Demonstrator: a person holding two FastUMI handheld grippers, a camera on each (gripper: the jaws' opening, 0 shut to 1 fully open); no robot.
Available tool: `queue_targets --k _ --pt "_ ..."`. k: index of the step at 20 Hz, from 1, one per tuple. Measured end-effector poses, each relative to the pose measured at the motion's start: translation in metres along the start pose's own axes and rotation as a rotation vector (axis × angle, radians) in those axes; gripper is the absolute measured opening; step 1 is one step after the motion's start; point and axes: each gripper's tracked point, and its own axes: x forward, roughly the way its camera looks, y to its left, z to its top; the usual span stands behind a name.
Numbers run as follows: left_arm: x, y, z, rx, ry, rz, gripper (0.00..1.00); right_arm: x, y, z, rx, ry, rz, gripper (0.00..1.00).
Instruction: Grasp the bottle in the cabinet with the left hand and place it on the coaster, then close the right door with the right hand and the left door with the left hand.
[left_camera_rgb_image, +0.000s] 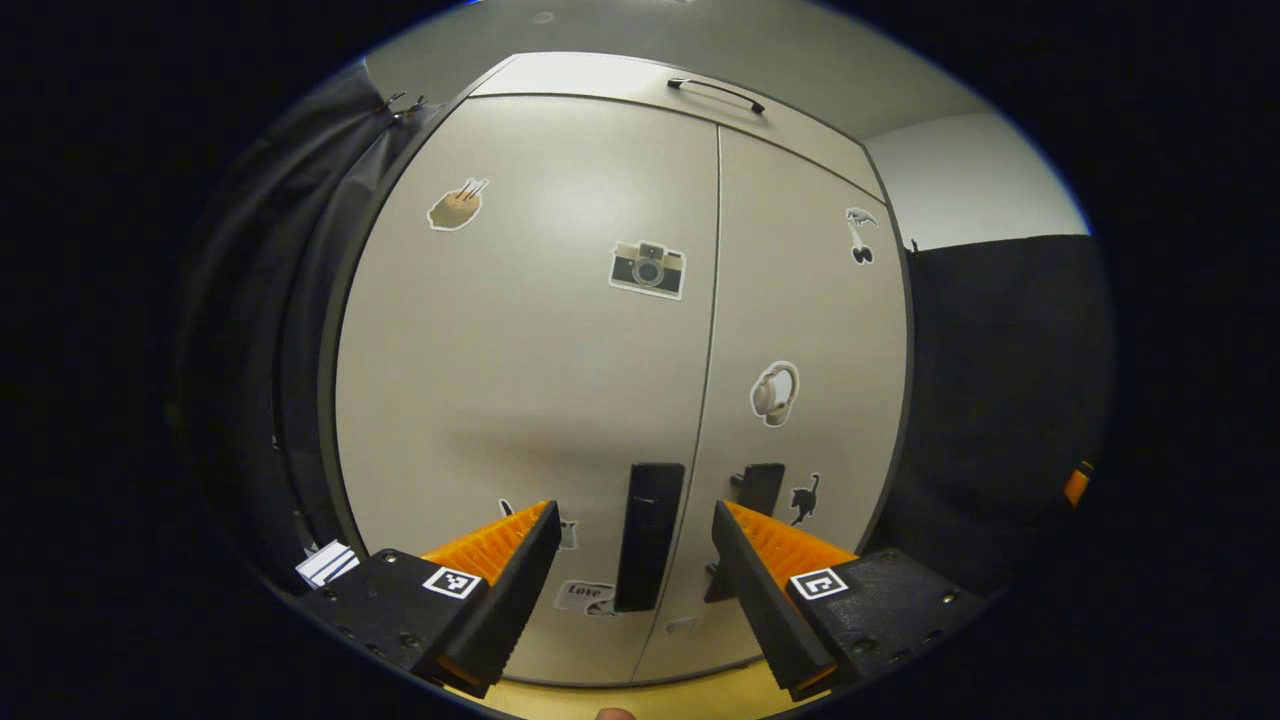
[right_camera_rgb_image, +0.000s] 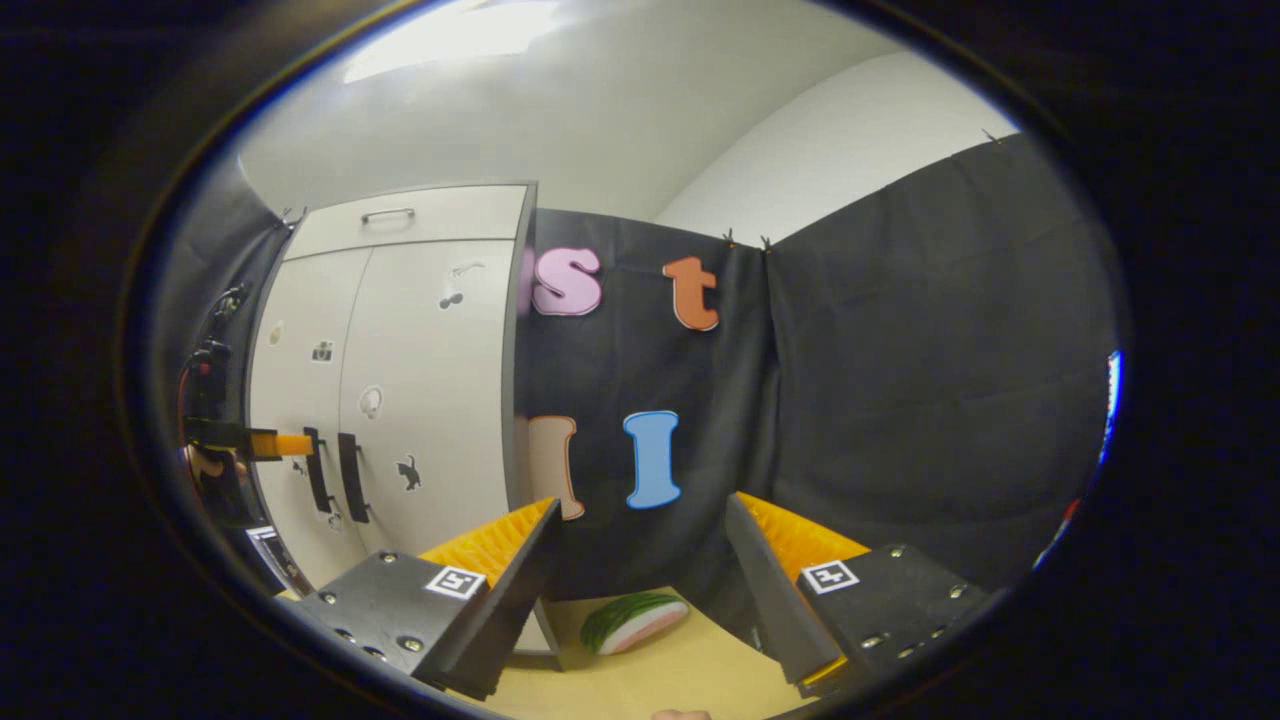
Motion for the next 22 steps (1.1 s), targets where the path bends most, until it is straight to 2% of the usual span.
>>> queue_targets --k 6,11,17,22 --pt "-0.039 -0.007 0.023 0.012 -0.040 0.070 0.96 0.024 0.016 -0.008 0.004 0.013 0.101 0.97" --pt "-0.072 -0.025 0.039 0.033 -0.067 0.111 0.96 0.040 0.015 -0.003 0.021 0.007 0.152 0.99" --pt "-0.095 -0.078 0.043 0.019 -0.086 0.109 0.96 0.048 0.004 0.004 0.018 0.003 0.196 0.99" --pt "-0.094 -0.133 0.033 0.045 -0.088 0.109 0.96 0.050 -0.027 0.006 0.032 0.014 0.222 0.99"
